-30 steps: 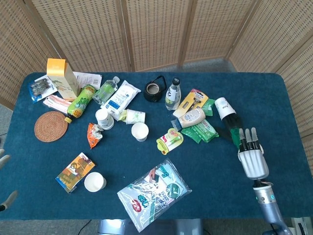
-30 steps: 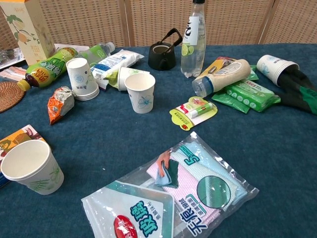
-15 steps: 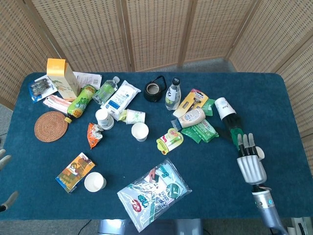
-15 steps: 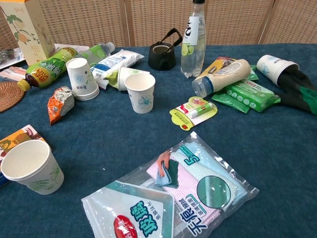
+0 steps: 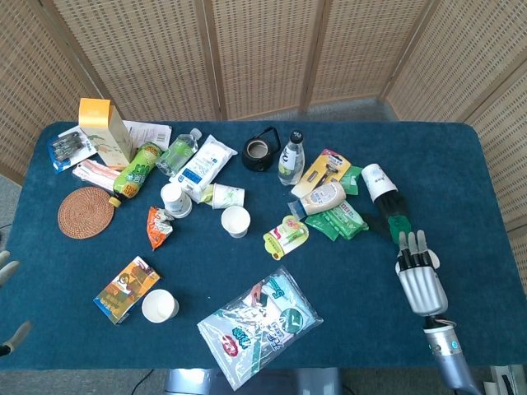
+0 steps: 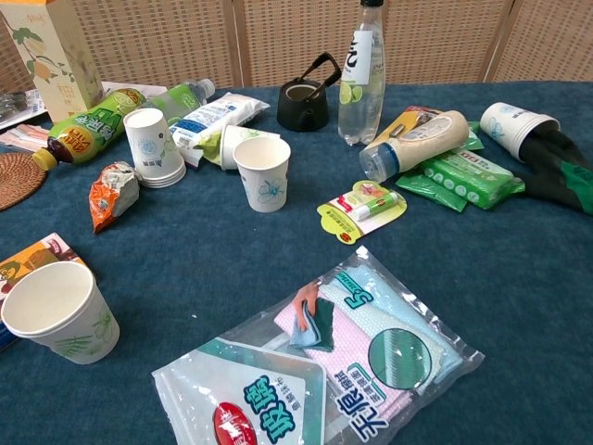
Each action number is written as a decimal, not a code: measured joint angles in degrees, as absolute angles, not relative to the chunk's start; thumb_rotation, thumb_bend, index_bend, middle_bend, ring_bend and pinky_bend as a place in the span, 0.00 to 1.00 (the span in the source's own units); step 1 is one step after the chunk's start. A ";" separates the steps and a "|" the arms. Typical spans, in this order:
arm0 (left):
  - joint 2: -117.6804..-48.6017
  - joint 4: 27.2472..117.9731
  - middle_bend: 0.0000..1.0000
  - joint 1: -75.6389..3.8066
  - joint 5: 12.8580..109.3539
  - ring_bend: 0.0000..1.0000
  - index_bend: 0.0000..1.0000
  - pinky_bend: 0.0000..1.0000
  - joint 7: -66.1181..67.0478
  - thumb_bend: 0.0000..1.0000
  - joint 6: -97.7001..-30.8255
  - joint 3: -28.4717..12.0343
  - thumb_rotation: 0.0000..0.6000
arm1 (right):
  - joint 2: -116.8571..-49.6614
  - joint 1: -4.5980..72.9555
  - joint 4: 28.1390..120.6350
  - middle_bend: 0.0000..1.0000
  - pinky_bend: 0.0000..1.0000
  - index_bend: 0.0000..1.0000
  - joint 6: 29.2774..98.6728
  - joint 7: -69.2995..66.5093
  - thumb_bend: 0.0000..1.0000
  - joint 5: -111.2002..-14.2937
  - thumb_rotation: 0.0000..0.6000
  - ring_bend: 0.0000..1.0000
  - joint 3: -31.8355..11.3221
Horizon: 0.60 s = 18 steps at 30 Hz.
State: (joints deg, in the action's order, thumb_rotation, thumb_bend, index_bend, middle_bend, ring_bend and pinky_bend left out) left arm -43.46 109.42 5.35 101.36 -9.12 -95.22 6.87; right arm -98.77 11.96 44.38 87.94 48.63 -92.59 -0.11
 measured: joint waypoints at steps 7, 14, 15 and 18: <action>-43.49 109.45 0.00 5.36 101.31 0.00 0.00 0.00 -9.05 0.35 -95.25 6.86 1.00 | -97.72 11.42 46.64 0.00 0.00 0.17 87.84 50.35 0.26 -92.73 1.00 0.00 0.12; -43.49 109.49 0.00 5.32 101.30 0.00 0.00 0.00 -8.94 0.35 -95.16 6.87 1.00 | -96.28 10.87 49.62 0.00 0.00 0.14 88.84 51.70 0.26 -92.46 1.00 0.00 -0.53; -43.49 109.49 0.00 5.32 101.31 0.00 0.00 0.00 -8.95 0.35 -95.18 6.87 1.00 | -96.00 10.74 50.24 0.00 0.00 0.14 88.94 51.84 0.26 -92.34 1.00 0.00 -0.62; -43.50 109.50 0.00 5.32 101.32 0.00 0.00 0.00 -8.93 0.35 -95.16 6.88 1.00 | -94.73 10.28 52.77 0.00 0.00 0.13 89.33 52.29 0.26 -92.07 1.00 0.00 -0.84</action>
